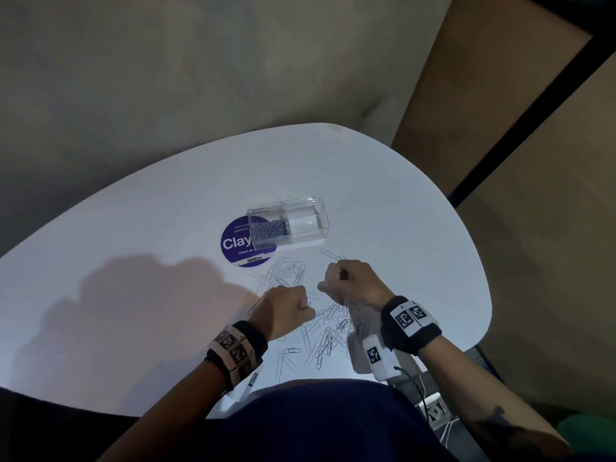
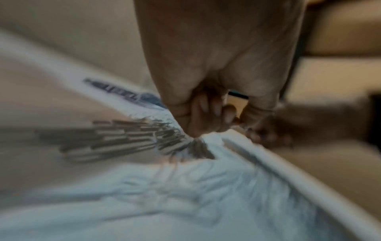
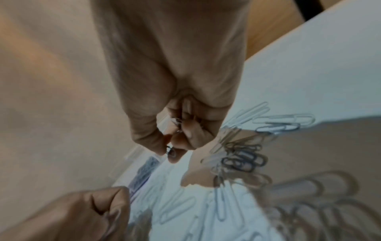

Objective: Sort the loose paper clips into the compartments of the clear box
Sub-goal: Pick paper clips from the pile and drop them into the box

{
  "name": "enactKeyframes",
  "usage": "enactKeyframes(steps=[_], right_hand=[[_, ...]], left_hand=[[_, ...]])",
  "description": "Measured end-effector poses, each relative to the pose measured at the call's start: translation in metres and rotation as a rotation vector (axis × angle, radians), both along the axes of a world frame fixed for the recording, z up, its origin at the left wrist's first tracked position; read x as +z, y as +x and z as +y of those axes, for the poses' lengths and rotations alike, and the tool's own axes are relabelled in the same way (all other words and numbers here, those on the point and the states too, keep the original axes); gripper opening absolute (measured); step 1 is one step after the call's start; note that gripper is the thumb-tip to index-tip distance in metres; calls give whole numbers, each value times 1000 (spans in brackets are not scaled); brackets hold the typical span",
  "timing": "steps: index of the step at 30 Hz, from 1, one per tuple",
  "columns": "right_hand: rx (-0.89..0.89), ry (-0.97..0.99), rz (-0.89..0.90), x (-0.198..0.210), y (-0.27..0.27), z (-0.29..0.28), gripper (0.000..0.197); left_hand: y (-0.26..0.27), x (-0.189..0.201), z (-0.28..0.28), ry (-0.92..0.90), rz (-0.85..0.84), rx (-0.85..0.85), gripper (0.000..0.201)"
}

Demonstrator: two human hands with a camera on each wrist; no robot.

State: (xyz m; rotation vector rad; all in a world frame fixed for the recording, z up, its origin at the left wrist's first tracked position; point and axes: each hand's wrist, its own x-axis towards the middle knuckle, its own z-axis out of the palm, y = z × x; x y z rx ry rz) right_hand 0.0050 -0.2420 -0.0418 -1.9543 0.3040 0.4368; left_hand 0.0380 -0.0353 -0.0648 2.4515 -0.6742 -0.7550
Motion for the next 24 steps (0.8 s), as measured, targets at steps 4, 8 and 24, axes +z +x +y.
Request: enactKeyframes(steps=[4,8,24], right_hand=[[-152,253,45,16,4,-3,19],[-246,383,154,12,14,3,20],[86,48,86,59,102,49,18]], left_hand=[[18,13,6,-454,461,406,20],[53,29,8,-583,508,696,19],[135,73,-1,-29,-109,220,34]])
